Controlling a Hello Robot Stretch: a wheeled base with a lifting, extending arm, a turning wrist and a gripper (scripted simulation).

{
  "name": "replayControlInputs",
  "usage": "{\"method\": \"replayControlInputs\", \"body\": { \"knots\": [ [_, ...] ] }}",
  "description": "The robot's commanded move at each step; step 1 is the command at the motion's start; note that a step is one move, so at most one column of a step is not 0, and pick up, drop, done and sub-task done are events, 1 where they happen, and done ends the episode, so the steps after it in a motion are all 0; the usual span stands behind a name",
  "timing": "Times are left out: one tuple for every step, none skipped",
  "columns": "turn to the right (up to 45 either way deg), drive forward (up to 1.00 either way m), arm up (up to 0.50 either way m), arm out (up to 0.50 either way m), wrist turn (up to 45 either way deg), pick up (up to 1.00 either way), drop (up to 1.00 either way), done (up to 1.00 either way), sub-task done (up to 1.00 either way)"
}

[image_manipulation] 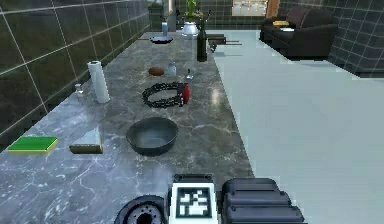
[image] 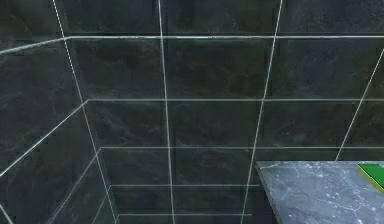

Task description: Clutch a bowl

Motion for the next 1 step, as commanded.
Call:
{"method": "replayControlInputs", "body": {
  "knots": [
    [0.0,0.0,0.0,0.2,0.0,0.0,0.0,0.0,0.0]
  ]
}}
